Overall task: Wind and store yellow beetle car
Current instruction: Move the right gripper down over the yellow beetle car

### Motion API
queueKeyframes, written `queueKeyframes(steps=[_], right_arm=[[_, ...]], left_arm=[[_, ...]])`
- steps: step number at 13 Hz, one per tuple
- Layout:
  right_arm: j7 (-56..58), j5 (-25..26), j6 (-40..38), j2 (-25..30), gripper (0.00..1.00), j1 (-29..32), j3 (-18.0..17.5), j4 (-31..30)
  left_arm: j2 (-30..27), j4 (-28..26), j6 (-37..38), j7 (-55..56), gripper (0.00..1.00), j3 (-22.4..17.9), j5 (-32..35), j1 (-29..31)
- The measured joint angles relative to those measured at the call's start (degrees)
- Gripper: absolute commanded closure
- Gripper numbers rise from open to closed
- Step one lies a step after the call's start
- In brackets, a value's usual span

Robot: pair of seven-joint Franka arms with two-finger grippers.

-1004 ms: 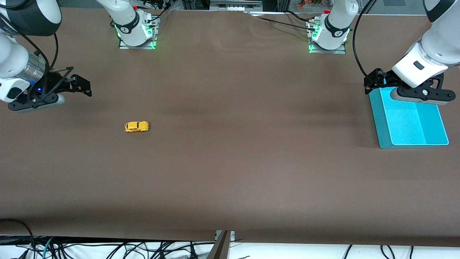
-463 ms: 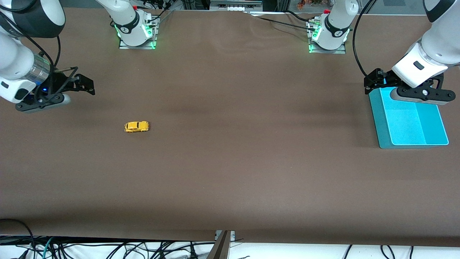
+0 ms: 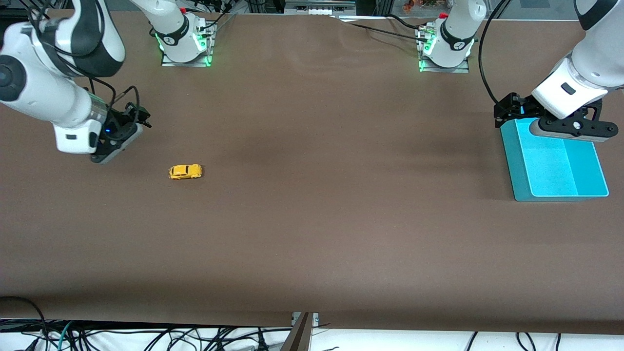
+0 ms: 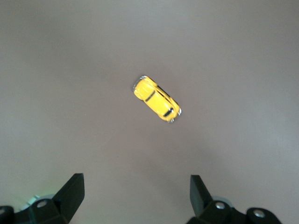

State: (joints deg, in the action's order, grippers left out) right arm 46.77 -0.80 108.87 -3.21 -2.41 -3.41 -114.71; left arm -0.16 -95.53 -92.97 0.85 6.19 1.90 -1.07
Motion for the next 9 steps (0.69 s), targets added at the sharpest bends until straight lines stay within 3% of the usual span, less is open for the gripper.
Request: queueKeyframes(steps=[5, 9], right_arm=[[24.4, 0.2, 17.4, -6.7, 0.00, 0.6, 0.0, -7.5], [32.0, 0.2, 27.6, -11.6, 0.07, 0.7, -0.1, -10.1]], left_arm=[[0.0, 0.0, 0.0, 0.0, 0.00, 0.0, 0.0, 0.0], [0.0, 0.0, 0.0, 0.0, 0.00, 0.0, 0.0, 0.0]])
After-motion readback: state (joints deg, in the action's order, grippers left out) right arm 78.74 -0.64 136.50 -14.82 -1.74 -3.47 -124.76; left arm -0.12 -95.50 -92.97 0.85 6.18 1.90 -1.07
